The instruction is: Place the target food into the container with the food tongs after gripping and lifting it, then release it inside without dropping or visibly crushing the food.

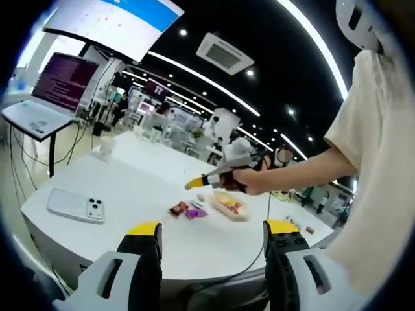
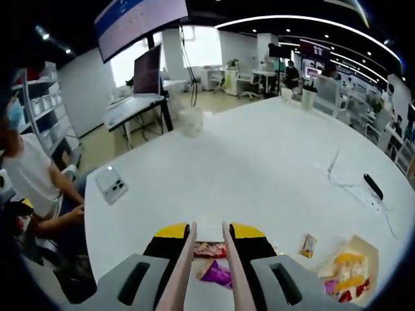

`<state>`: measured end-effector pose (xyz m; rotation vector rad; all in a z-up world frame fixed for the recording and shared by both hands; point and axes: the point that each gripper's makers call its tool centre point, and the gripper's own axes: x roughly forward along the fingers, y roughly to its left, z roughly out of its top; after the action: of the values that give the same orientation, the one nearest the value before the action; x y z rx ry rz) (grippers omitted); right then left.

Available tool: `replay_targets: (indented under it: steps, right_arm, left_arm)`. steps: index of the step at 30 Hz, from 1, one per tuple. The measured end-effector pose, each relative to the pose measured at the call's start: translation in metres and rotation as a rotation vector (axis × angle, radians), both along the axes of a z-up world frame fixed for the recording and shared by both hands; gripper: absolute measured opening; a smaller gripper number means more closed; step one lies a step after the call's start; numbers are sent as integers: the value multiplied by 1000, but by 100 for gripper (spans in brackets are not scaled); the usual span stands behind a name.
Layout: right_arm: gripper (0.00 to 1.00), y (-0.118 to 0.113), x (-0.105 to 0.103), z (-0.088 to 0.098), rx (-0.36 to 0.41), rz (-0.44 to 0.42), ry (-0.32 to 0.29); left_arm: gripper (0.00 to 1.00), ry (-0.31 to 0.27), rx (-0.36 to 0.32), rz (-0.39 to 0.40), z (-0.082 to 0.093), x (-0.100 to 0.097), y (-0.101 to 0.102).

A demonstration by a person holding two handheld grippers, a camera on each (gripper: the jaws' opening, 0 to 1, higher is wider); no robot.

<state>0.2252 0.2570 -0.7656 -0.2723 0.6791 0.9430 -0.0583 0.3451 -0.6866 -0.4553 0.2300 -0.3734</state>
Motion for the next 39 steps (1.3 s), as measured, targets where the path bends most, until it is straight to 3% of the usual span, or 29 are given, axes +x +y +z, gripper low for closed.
replay_targets:
  steps: [31, 35, 39]
  right_arm:
    - [24, 7, -4, -12, -44, 47, -20]
    - [24, 4, -6, -15, -53, 52, -18]
    - [24, 2, -15, -23, -127, 141, -46]
  left_arm:
    - [63, 5, -6, 13, -5, 1, 2]
    - [63, 19, -20, 9, -13, -2, -2]
    - [63, 23, -20, -1, -13, -1, -5]
